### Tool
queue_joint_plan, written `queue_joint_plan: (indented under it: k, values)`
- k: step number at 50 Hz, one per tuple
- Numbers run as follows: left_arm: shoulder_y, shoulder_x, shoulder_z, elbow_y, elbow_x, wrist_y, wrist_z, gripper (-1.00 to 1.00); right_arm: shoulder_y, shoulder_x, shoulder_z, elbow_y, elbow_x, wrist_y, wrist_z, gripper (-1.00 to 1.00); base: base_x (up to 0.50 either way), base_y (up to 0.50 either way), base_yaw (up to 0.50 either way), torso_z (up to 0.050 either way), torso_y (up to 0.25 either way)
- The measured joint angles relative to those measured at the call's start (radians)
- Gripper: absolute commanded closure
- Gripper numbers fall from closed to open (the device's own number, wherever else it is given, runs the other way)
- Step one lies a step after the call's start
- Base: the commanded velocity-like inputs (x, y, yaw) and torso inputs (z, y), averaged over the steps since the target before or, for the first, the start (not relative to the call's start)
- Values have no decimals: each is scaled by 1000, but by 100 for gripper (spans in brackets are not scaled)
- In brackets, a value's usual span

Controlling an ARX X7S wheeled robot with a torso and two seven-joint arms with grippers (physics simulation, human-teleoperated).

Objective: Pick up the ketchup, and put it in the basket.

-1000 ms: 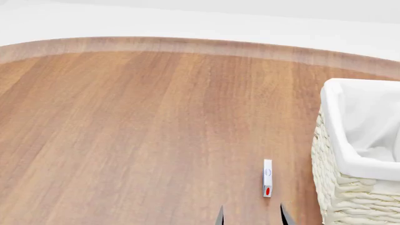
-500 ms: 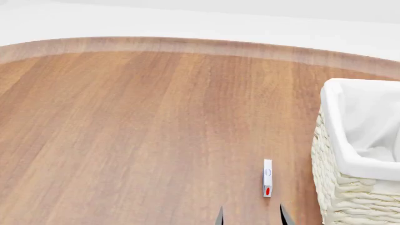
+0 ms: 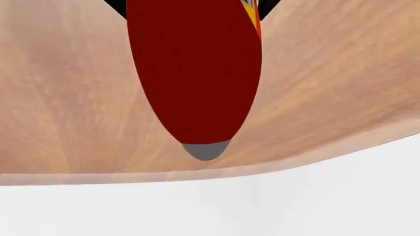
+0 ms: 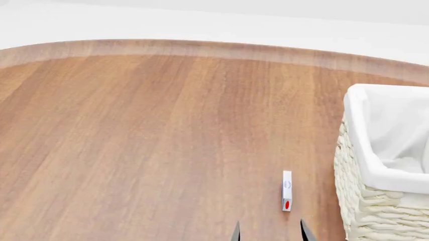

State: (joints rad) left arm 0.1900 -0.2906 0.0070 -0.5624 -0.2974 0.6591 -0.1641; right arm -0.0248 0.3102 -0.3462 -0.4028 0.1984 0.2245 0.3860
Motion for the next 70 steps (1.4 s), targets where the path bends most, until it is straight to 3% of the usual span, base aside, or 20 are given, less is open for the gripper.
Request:
queue_joint_plan:
  k: [14,26,48,70]
  values:
    - [78,-79,-6,429,-16,-250,-107,100,3,3,-5,8,4,-4,2,-100,0,0,0,0,0]
    - [40,-126,19,644,-25,-440,-157,100,5,6,-11,18,8,-9,2,-100,0,0,0,0,1]
    - [-275,-166,182,832,-72,-840,-123,100,15,5,-25,53,21,-17,-6,-100,0,0,0,0,0]
    - [-595,-137,329,771,-157,-1070,33,100,19,9,-36,65,30,-22,-8,-100,0,0,0,0,0]
